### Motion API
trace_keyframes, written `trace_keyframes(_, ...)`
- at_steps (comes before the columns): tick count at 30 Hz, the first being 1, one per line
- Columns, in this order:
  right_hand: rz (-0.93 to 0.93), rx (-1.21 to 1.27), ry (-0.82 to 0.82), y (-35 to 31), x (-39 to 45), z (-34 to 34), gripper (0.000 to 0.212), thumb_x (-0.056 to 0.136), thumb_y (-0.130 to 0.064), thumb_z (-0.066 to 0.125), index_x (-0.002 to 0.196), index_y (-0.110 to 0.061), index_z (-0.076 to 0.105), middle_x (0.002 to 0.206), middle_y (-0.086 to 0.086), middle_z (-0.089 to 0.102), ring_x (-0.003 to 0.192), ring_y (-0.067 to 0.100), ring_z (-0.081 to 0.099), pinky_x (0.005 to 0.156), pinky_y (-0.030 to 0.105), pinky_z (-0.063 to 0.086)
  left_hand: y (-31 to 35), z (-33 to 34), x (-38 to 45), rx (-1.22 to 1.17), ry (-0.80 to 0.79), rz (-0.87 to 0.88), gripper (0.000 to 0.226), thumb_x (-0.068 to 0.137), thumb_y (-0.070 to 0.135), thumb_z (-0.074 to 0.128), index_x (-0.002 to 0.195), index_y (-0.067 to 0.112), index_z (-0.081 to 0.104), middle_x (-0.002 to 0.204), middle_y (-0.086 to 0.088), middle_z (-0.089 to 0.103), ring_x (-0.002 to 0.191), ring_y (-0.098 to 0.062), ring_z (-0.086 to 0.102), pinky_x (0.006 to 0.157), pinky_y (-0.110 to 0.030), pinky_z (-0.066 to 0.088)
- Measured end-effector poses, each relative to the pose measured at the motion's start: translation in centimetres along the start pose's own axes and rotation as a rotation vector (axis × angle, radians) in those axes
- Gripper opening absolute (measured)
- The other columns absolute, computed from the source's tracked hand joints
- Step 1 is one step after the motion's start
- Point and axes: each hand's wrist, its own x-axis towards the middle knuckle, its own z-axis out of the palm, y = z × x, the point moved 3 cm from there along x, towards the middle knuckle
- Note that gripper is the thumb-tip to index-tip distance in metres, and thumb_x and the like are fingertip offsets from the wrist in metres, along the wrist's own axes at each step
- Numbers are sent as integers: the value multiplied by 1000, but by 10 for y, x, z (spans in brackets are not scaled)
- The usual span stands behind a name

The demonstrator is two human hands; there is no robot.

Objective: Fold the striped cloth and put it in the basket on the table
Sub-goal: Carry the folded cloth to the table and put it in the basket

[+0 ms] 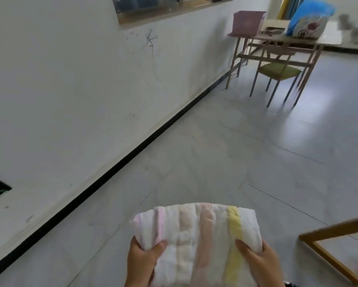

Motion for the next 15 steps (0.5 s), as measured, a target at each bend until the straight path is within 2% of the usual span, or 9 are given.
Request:
trace_keyframes(2,-19,6,31,-38,47,11,19,71,-5,76,79,-13,61,67,0,61,68,19,55,66,30,41,42,29,46,7,-6,13,49,55,4,84,89,7,48,70,-2,53,78,-21,49,62,-28,36)
trace_keyframes(4,-10,24,45,-66,84,19,20,71,-5,76,84,-11,62,75,9,64,74,22,55,72,30,40,69,53,83,-8,-16,23,51,52,7,84,88,7,48,78,-9,56,80,-22,50,71,-29,36)
trace_keyframes(6,7,18,29,-83,129,28,20,73,-2,74,91,-7,65,84,13,62,80,23,54,75,31,39,85,81,126,-16,-42,22,56,40,18,83,84,4,51,84,-14,57,78,-24,52,72,-30,37)
trace_keyframes(7,13,7,31,-90,151,34,21,74,2,71,95,0,67,84,13,62,81,24,54,76,32,38,92,97,147,-5,-56,12,61,29,24,78,81,5,53,81,-14,59,76,-24,54,70,-30,39)
trace_keyframes(9,2,4,84,-109,206,49,14,75,10,68,89,10,68,63,13,64,78,26,54,73,35,39,111,139,198,-1,-86,-15,66,18,31,71,78,8,54,77,-12,60,76,-25,56,67,-30,39)
trace_keyframes(10,-7,7,123,-122,236,58,8,73,10,70,76,2,71,48,6,63,75,25,55,68,33,43,124,162,225,10,-106,-8,67,20,29,72,80,7,53,79,-12,59,79,-26,56,69,-30,39)
trace_keyframes(12,-34,18,184,-148,300,75,27,68,5,75,55,-16,65,38,-12,61,68,16,57,51,17,47,156,209,279,28,-144,19,62,31,22,72,87,6,50,79,-10,57,82,-26,54,73,-30,38)
trace_keyframes(13,-34,45,214,-162,330,83,29,67,3,77,53,-18,62,40,-16,60,61,11,57,45,11,45,176,231,305,25,-162,32,60,35,21,72,88,6,49,75,-5,56,82,-25,53,73,-30,37)
trace_keyframes(15,-40,78,238,-200,384,95,26,67,1,77,58,-18,62,37,-19,60,47,-4,56,43,8,45,220,273,356,16,-190,54,57,41,21,75,90,9,49,70,4,53,81,-25,52,72,-30,37)
